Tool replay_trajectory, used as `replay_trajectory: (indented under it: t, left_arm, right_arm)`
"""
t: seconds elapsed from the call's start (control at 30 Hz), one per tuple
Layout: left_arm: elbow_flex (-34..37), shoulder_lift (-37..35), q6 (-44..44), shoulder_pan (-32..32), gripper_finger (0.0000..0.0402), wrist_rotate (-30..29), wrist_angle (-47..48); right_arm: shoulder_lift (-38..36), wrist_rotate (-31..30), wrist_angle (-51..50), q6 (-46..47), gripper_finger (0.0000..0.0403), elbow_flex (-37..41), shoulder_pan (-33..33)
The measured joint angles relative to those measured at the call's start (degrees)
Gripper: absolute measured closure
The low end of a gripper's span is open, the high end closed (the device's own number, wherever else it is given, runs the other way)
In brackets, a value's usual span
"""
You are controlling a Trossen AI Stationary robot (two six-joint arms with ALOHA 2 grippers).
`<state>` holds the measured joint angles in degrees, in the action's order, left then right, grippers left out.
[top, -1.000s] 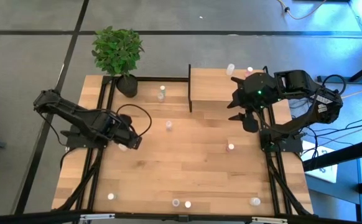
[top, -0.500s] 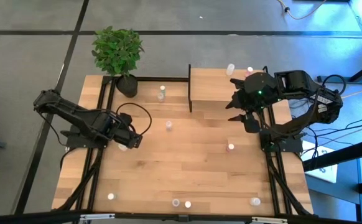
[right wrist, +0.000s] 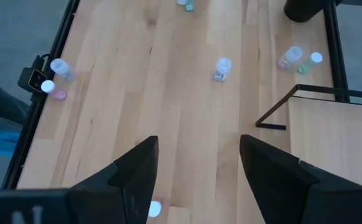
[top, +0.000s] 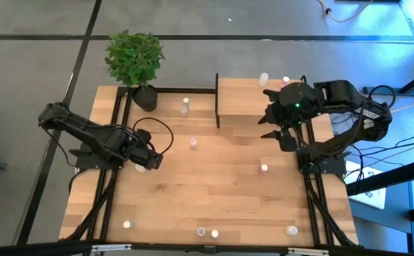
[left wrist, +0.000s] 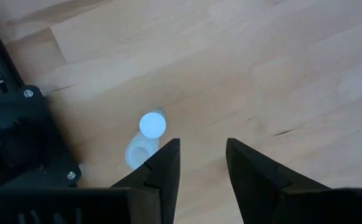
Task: Pick and place medicine bottles onto shelf by color
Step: Put the middle green pill bottle on the shelf
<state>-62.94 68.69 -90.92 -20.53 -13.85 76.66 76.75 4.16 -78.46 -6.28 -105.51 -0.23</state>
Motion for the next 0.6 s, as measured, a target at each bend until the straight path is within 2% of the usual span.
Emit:
replay_trajectory:
  t: [0.3,0.6]
  left_arm:
    - [0.0,0.0,0.5,0.0,0.0274,1.2,-1.2]
    - [0.0,0.0,0.6,0.0,0.0191,1.3,-1.7]
  right_arm:
    - [0.0,0.0,0.0,0.0,0.0174,0.0,0.0]
    - [0.0,0.0,0.0,0.0,0.0174,0.0,0.0]
